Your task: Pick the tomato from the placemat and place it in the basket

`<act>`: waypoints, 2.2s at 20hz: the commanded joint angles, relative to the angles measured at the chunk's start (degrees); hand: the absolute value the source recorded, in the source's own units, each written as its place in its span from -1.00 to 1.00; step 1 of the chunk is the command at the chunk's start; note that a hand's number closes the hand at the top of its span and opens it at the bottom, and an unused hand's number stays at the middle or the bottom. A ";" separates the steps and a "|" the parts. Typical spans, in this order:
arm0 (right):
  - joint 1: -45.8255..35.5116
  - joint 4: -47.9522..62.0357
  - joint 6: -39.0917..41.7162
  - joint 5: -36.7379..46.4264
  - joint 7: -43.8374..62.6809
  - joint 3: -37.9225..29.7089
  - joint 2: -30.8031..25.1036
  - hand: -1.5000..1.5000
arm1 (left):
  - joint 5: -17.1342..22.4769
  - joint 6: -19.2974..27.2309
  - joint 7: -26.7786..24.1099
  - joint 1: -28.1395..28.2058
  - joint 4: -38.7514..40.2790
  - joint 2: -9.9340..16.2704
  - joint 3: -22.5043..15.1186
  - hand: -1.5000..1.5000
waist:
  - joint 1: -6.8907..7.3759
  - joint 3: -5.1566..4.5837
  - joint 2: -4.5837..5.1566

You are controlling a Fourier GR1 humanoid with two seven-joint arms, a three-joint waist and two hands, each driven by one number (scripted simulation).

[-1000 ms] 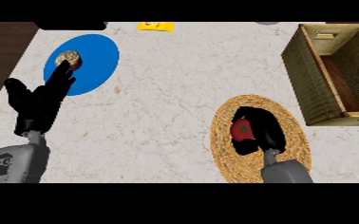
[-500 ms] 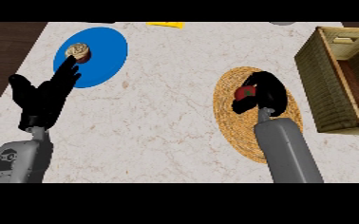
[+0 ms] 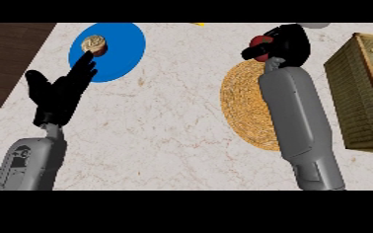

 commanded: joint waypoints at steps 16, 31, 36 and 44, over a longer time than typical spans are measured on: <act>-30.17 21.41 -12.34 29.16 15.33 -8.96 -11.40 1.00 | -0.77 0.64 1.66 -2.78 1.07 -0.37 -0.56 0.00 | 0.75 -0.14 -0.20; -39.41 32.06 -8.31 43.55 20.83 -14.47 -22.67 1.00 | -0.61 0.95 0.50 -1.58 1.83 -0.38 0.42 0.00 | -0.74 -0.14 -0.42; -38.14 34.38 -7.15 47.99 22.88 -15.61 -25.87 1.00 | -0.92 1.22 -0.12 -2.00 1.60 0.03 0.80 0.00 | -1.41 -0.06 -0.47; -35.07 34.90 -9.02 50.48 24.89 -19.01 -24.61 1.00 | -1.40 2.34 -0.16 -0.04 1.53 0.46 1.87 0.00 | -3.45 0.09 -1.43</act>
